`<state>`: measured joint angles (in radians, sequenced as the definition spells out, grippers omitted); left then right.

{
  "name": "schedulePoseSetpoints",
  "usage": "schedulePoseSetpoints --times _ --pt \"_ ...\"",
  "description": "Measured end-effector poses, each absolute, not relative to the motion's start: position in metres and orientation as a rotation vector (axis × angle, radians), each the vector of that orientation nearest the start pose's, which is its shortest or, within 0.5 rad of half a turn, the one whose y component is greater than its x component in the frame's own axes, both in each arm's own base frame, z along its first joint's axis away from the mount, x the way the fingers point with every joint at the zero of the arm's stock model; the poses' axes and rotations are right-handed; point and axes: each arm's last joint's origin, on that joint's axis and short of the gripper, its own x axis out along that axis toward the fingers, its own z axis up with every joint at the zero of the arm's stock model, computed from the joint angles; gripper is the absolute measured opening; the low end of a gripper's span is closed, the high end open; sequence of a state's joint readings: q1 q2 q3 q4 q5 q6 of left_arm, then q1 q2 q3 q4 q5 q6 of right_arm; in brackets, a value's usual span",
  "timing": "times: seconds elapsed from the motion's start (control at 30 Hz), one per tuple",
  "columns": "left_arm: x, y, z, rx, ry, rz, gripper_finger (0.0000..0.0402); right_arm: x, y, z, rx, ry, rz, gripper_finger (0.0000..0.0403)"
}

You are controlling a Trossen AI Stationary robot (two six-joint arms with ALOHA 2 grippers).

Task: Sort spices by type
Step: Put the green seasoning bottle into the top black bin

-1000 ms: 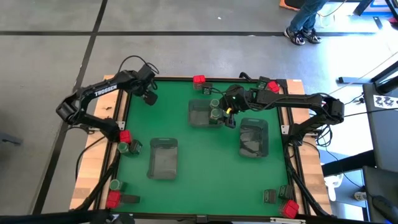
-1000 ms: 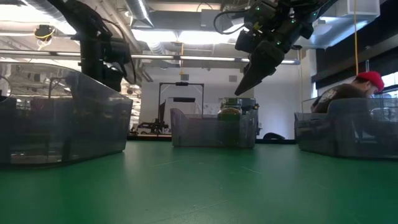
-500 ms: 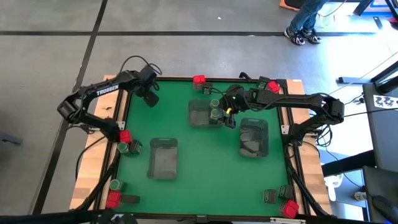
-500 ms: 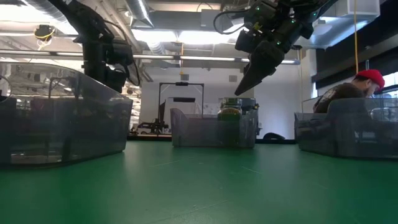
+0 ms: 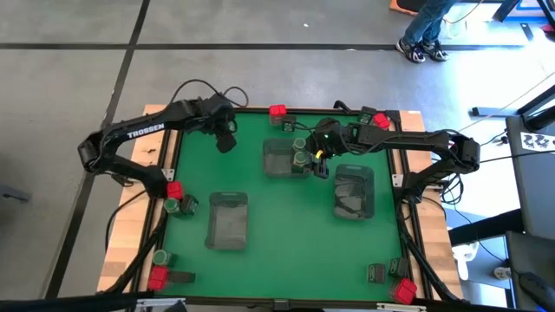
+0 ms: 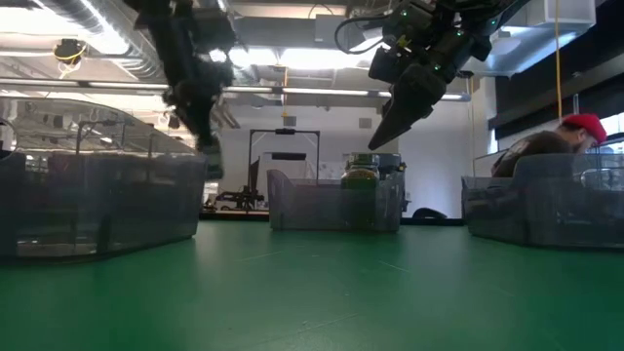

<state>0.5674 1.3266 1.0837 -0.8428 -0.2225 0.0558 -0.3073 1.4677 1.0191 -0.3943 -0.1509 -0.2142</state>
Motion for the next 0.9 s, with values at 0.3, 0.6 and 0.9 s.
schedulePoseSetpoints --times 0.3,0.6,0.9 --pt "0.242 0.113 0.295 -0.062 0.928 0.516 0.0203 0.291 -0.088 0.242 -0.01 0.831 -0.059 0.0351" --pt "0.273 0.092 0.299 -0.011 0.763 0.379 0.0204 0.291 -0.088 0.242 -0.01 0.832 -0.059 0.0351" --pt "0.314 0.094 0.279 -0.002 0.82 0.339 0.0204 0.291 -0.088 0.242 -0.01 0.832 -0.06 0.0351"
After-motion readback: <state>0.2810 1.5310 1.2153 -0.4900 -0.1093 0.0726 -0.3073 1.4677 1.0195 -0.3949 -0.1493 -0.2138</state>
